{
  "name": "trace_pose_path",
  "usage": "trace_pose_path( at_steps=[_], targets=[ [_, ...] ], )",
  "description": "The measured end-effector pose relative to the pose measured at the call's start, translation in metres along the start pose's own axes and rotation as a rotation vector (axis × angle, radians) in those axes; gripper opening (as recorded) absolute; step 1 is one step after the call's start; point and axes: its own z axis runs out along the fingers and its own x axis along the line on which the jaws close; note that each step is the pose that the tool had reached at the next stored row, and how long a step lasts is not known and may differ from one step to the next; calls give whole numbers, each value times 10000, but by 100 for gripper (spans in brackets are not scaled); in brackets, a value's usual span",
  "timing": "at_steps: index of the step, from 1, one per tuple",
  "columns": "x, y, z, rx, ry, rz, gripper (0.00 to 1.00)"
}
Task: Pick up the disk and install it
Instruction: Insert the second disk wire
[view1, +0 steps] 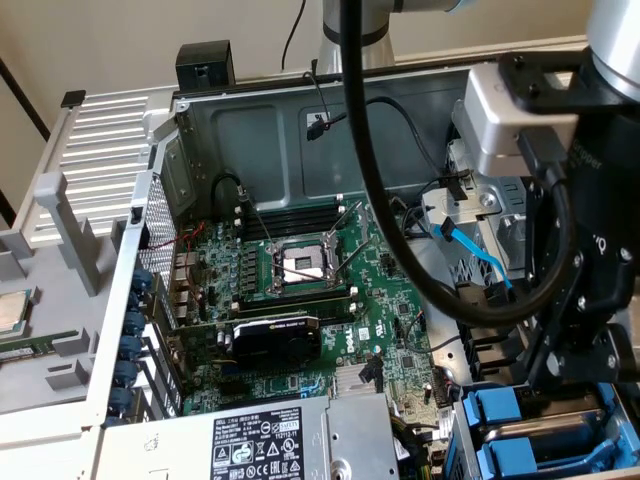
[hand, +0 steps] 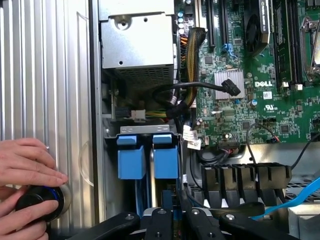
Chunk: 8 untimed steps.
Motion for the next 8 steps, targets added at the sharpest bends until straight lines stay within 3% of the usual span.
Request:
trace_pose_path(
  at_steps=[8],
  targets=[
    [-6, 0, 10, 0, 5, -25, 16]
  ],
)
